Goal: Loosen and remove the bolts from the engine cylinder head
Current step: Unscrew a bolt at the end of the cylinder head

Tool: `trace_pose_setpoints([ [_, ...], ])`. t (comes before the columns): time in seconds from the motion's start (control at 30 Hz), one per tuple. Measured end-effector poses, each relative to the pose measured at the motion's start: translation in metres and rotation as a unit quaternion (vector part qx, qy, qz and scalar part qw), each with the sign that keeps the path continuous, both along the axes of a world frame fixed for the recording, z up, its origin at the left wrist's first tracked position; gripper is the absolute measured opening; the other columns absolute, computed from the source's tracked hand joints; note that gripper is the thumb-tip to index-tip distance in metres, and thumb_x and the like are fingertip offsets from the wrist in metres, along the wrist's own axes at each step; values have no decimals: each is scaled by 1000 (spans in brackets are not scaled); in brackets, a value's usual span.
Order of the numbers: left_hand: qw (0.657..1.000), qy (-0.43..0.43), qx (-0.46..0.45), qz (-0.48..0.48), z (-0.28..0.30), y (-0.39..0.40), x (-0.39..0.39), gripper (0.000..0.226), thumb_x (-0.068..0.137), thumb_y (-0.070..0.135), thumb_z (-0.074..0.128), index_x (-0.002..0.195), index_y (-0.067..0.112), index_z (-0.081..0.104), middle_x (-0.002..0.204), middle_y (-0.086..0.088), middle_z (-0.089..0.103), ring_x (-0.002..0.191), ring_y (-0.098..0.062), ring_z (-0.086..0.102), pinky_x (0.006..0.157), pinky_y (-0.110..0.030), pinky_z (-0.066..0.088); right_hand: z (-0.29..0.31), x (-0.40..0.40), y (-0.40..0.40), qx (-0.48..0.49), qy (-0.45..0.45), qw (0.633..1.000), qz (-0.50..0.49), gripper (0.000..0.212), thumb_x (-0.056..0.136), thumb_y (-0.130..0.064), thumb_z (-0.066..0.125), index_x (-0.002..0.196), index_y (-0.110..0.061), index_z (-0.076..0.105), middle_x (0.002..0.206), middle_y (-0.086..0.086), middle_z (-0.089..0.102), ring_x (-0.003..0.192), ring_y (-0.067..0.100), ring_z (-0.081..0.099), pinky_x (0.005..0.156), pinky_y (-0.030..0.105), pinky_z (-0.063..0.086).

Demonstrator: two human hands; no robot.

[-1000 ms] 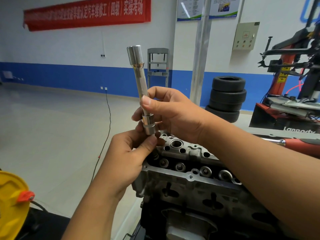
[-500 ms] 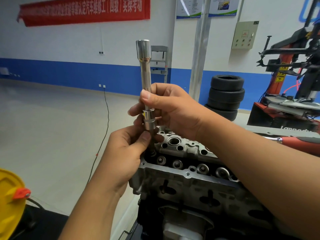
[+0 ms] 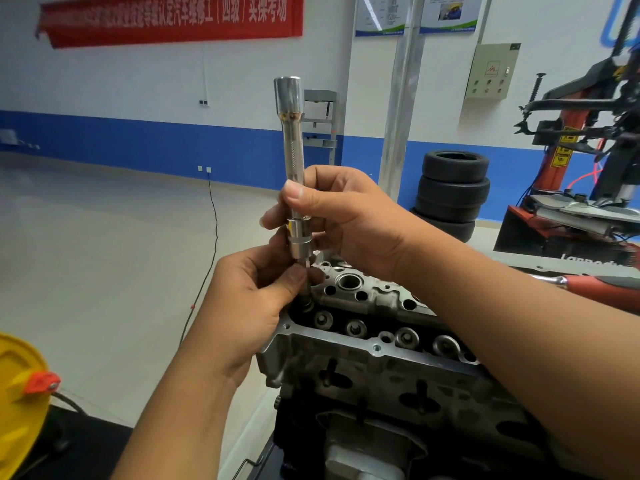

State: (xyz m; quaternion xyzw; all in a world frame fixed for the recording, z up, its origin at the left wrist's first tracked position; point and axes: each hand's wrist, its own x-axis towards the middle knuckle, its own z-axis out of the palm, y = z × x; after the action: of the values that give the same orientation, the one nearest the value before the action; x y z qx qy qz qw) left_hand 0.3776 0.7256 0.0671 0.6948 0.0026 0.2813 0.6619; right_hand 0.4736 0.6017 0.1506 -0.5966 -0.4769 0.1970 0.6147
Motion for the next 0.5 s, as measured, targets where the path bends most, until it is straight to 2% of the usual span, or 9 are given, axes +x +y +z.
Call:
trace_pose_setpoints([
  [0.07, 999, -4, -1, 46, 1, -2, 0, 20, 85, 9, 79, 93, 27, 79, 89, 4, 82, 87, -11, 79, 88, -36, 56, 0, 0, 0, -5, 7, 1000, 5, 19, 101, -24, 62, 105, -6, 64, 101, 13, 76, 84, 28, 73, 79, 40, 59],
  [0.13, 997, -9, -7, 78, 1, -5, -1, 22, 65, 25, 89, 84, 25, 79, 83, 5, 80, 80, -11, 77, 85, -36, 58, -1, 0, 1, -13, 8, 1000, 1, 21, 98, -26, 64, 106, -7, 67, 99, 11, 75, 83, 27, 72, 79, 39, 59],
  [0.2, 996, -13, -1, 93, 1, -4, -1, 34, 53, 38, 87, 82, 23, 79, 81, 4, 80, 78, -13, 77, 81, -35, 58, -2, 0, 1, -16, 5, 1000, -6, 18, 94, -26, 68, 99, -8, 66, 96, 11, 75, 80, 26, 72, 75, 37, 59],
  [0.27, 997, -14, 12, 69, 1, -2, -2, 32, 61, 39, 83, 90, 27, 80, 87, 6, 81, 82, -9, 77, 79, -28, 58, -2, 1, 1, -14, 2, 1000, -11, 15, 94, -24, 69, 94, -10, 64, 95, 11, 75, 79, 26, 72, 73, 37, 58],
  [0.33, 1000, -4, 10, 12, 1, 1, -3, 26, 78, 33, 74, 102, 30, 79, 96, 8, 82, 90, -5, 77, 75, -17, 56, -1, 1, 1, -13, -2, 1000, -12, 17, 96, -24, 67, 98, -8, 61, 95, 12, 76, 81, 27, 73, 73, 36, 58],
  [0.4, 1000, 10, 17, -8, 1, 1, -2, 19, 94, 20, 67, 107, 28, 78, 99, 5, 82, 96, -8, 77, 82, -20, 55, -1, 0, 2, -13, -1, 1000, -8, 18, 96, -24, 66, 101, -8, 59, 95, 12, 77, 81, 29, 73, 75, 38, 58],
  [0.5, 999, 7, 26, 44, 0, -2, 0, 29, 99, 3, 66, 101, 30, 77, 91, 8, 82, 90, -7, 78, 84, -26, 53, 0, -1, 3, -11, 12, 1000, -1, 14, 94, -25, 66, 95, -14, 58, 97, 15, 77, 82, 31, 71, 78, 42, 56],
])
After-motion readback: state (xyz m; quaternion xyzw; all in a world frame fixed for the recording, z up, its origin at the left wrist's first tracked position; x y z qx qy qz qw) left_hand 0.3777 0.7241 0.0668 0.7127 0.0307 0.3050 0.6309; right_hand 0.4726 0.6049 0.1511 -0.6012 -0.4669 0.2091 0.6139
